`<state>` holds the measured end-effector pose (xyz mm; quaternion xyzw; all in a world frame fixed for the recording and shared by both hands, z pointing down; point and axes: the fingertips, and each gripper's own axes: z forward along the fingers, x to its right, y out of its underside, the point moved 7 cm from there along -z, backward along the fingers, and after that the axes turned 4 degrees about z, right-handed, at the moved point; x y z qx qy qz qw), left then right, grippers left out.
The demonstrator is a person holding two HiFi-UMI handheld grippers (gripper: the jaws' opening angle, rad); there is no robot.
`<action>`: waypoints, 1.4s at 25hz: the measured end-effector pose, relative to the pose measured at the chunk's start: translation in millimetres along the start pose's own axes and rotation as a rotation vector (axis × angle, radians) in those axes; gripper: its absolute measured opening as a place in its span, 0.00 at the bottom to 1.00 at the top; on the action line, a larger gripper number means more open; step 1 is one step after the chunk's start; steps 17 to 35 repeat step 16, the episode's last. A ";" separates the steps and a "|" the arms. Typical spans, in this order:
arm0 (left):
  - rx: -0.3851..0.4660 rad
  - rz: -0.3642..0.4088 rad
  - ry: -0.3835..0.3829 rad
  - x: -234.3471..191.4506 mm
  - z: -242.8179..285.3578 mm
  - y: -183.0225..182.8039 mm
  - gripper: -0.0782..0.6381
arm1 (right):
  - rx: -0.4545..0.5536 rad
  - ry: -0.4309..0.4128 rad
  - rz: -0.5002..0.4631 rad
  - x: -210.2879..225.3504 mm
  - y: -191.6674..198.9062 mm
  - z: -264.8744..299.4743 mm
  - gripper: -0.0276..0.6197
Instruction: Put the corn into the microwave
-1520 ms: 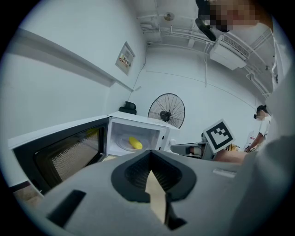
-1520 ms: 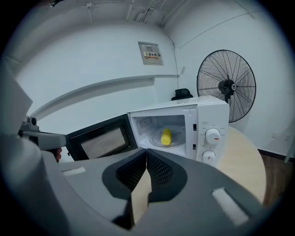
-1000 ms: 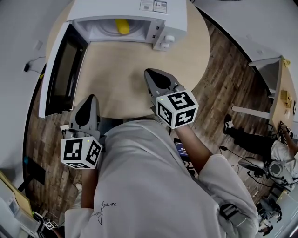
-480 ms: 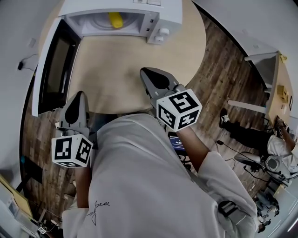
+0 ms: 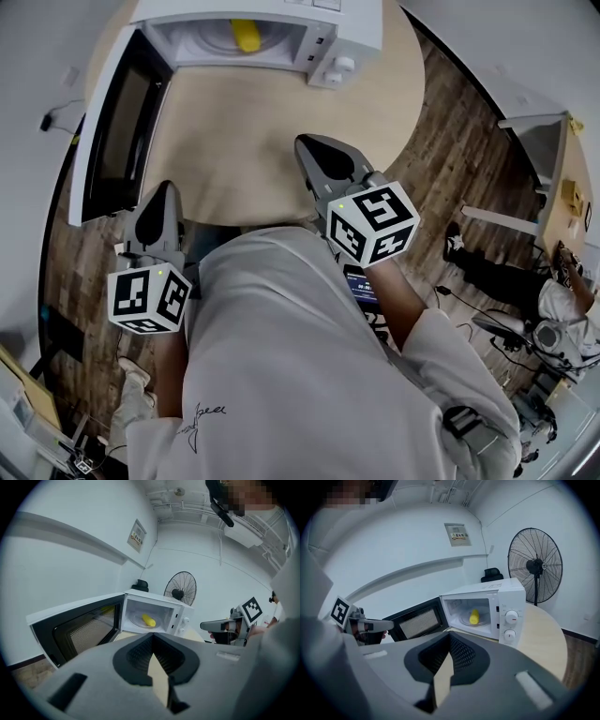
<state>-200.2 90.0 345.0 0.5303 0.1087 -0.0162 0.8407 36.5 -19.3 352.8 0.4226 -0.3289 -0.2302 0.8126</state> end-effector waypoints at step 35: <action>-0.026 0.002 -0.005 -0.6 7.3 5.6 0.09 | -0.047 0.064 -0.034 10.3 2.1 -4.4 0.06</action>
